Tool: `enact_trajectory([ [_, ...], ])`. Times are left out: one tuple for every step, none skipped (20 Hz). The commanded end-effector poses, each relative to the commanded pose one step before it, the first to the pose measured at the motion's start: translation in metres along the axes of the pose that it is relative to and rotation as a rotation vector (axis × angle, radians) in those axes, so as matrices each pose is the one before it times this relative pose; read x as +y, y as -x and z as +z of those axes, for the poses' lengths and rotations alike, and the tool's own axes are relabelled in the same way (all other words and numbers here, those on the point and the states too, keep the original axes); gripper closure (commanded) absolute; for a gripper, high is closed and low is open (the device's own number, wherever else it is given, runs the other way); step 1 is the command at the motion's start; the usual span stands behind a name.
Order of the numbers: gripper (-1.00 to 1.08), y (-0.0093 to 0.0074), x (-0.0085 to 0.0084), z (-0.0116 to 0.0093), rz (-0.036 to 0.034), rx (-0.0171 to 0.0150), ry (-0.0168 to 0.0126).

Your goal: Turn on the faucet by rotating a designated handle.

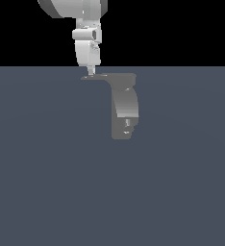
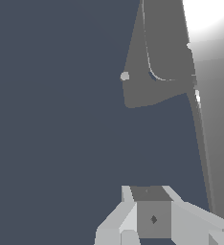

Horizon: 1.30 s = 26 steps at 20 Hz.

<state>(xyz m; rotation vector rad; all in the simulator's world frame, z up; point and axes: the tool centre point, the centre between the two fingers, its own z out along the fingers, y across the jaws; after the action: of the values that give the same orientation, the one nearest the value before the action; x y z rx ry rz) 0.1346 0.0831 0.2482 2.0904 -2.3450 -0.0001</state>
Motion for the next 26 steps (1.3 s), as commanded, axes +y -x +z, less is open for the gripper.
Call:
enact_trajectory([
  [1.08, 0.0003, 0.00583, -0.00003, -0.00005, -0.00002, -0.00011],
  [1.08, 0.00011, 0.00234, 0.0, 0.0, 0.0, 0.0],
  [1.08, 0.00011, 0.00236, 0.0, 0.0, 0.0, 0.0],
  [1.08, 0.00011, 0.00238, 0.0, 0.0, 0.0, 0.0],
  [1.08, 0.00011, 0.00241, 0.0, 0.0, 0.0, 0.0],
  [1.08, 0.00011, 0.00243, 0.0, 0.0, 0.0, 0.0],
  [1.08, 0.00011, 0.00245, 0.0, 0.0, 0.0, 0.0],
  [1.08, 0.00012, 0.00247, 0.0, 0.0, 0.0, 0.0],
  [1.08, 0.00012, 0.0025, 0.0, 0.0, 0.0, 0.0],
  [1.08, 0.00012, 0.00252, 0.0, 0.0, 0.0, 0.0],
  [1.08, 0.00012, 0.00254, 0.0, 0.0, 0.0, 0.0],
  [1.08, 0.00012, 0.00256, 0.0, 0.0, 0.0, 0.0],
  [1.08, 0.00012, 0.00259, 0.0, 0.0, 0.0, 0.0],
  [1.08, 0.00012, 0.00261, 0.0, 0.0, 0.0, 0.0],
  [1.08, 0.00012, 0.00263, 0.0, 0.0, 0.0, 0.0],
  [1.08, 0.00012, 0.00265, 0.0, 0.0, 0.0, 0.0],
  [1.08, 0.00013, 0.00267, 0.0, 0.0, 0.0, 0.0],
  [1.08, 0.00013, 0.00269, 0.0, 0.0, 0.0, 0.0],
  [1.08, 0.00013, 0.00271, 0.0, 0.0, 0.0, 0.0],
  [1.08, 0.00013, 0.00273, 0.0, 0.0, 0.0, 0.0],
  [1.08, 0.00013, 0.00275, 0.0, 0.0, 0.0, 0.0],
  [1.08, 0.00013, 0.00277, 0.0, 0.0, 0.0, 0.0],
  [1.08, 0.00013, 0.00279, 0.0, 0.0, 0.0, 0.0],
  [1.08, 0.00014, 0.00281, 0.0, 0.0, 0.0, 0.0],
  [1.08, 0.00014, 0.00283, 0.0, 0.0, 0.0, 0.0],
  [1.08, 0.00014, 0.00285, 0.0, 0.0, 0.0, 0.0],
])
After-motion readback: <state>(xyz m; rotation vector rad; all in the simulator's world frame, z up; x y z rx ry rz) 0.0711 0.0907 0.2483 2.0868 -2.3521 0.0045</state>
